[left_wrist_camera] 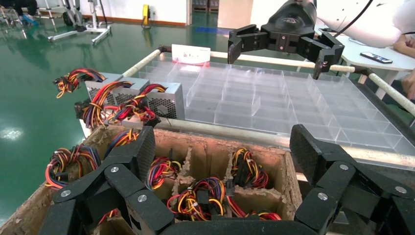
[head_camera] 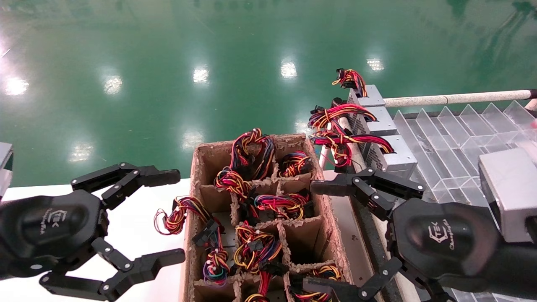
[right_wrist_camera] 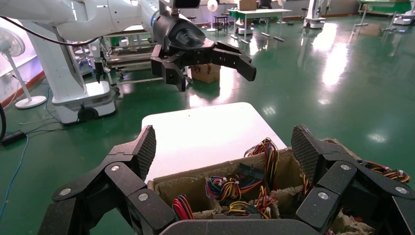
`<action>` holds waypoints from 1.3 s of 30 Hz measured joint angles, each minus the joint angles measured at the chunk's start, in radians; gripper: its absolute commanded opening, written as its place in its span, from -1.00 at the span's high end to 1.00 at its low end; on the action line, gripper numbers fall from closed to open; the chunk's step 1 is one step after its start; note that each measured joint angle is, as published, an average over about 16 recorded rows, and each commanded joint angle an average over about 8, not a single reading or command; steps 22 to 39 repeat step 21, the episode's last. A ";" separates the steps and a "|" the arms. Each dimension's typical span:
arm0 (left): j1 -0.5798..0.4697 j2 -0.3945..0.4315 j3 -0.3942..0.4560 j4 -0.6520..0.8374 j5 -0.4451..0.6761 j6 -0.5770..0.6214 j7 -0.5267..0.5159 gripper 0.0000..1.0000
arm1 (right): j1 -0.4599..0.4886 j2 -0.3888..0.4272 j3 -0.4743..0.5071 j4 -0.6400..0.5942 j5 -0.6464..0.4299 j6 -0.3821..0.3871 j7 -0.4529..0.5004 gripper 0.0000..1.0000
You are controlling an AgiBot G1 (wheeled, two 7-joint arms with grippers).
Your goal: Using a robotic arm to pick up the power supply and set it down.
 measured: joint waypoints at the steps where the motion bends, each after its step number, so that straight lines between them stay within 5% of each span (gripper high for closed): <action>1: 0.000 0.000 0.000 0.000 0.000 0.000 0.000 -1.00 | 0.000 0.000 0.000 0.000 0.000 0.000 0.000 -1.00; 39: 0.000 0.000 0.000 0.000 0.000 0.000 0.000 -1.00 | 0.000 0.000 0.000 0.000 0.000 0.000 0.000 -1.00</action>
